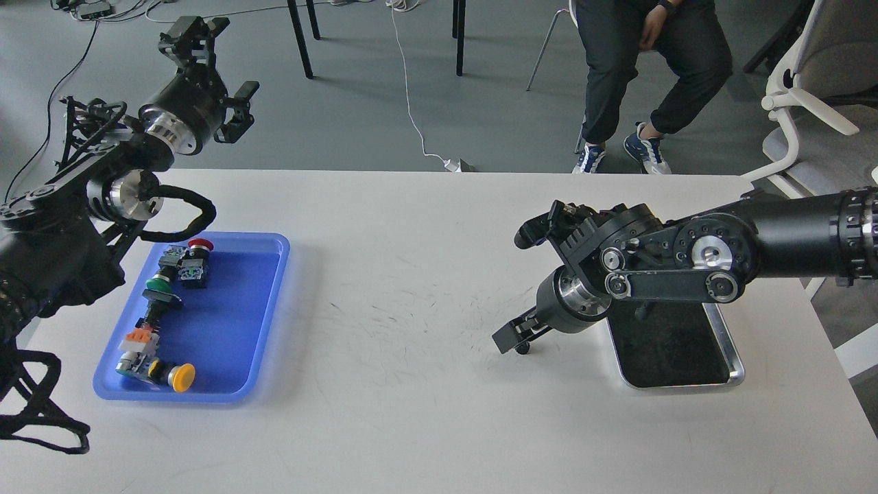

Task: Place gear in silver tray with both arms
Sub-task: 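Reach the right gripper down and grasp the second black gear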

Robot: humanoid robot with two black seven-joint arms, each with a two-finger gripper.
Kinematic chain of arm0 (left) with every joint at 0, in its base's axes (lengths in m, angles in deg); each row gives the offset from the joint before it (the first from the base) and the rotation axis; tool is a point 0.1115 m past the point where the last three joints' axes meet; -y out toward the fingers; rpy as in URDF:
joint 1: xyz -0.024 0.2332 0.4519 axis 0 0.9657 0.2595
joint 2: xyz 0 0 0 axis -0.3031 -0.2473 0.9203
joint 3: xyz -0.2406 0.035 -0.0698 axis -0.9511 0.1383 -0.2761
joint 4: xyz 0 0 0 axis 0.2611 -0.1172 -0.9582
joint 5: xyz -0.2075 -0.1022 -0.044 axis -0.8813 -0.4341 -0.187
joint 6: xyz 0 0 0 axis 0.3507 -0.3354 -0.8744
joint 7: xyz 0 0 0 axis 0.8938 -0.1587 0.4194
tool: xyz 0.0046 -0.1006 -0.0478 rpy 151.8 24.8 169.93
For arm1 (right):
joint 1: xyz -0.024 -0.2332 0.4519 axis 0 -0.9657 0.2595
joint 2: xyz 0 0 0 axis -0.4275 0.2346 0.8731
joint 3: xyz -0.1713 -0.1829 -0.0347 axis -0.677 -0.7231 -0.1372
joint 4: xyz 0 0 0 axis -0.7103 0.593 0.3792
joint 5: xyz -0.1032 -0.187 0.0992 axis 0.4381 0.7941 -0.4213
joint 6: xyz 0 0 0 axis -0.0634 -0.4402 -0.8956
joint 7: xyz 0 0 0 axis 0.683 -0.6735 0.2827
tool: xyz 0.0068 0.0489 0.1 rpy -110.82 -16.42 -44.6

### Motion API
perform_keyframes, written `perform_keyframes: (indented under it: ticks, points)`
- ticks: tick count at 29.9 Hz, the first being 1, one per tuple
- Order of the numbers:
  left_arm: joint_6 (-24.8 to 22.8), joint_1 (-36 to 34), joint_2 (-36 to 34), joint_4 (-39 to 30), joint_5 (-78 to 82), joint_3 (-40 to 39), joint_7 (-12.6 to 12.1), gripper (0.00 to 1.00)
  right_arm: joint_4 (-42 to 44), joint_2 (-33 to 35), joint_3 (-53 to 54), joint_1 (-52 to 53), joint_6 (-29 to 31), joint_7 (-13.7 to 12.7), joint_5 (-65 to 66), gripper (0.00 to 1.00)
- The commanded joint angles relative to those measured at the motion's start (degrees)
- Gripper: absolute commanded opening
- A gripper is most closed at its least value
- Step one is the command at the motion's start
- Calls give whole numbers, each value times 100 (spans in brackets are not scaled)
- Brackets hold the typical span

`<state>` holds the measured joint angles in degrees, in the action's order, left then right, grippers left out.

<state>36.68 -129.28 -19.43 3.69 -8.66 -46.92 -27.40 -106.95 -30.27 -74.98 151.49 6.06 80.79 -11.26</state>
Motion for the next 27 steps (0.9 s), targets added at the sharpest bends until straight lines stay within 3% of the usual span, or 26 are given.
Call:
perform_keyframes:
  ticks: [1,8,14,16,19,21,27]
  points:
    - [1,5,4,-1,-1,0,13,98,296,-323,-53,-119,93,0,-16,87]
    - [45,-4,-5,-9,-1,0,92,98,551,-534,-158,-286,116,0,-7,74]
    - [45,-4,-5,-9,-1,-9,101,98,586,-570,-185,-251,116,9,-7,46]
    - [45,-4,-5,-9,-1,-9,101,98,621,-570,-185,-234,116,9,-7,40]
    - [45,-4,-5,-9,-1,-9,101,98,639,-570,-185,-225,116,18,-7,15]
    - [54,-4,-14,-9,-1,-9,101,98,639,-570,-176,-199,116,35,-7,7]
    - [54,-4,-23,-9,-1,-9,101,98,630,-544,-158,-163,116,53,-16,2]
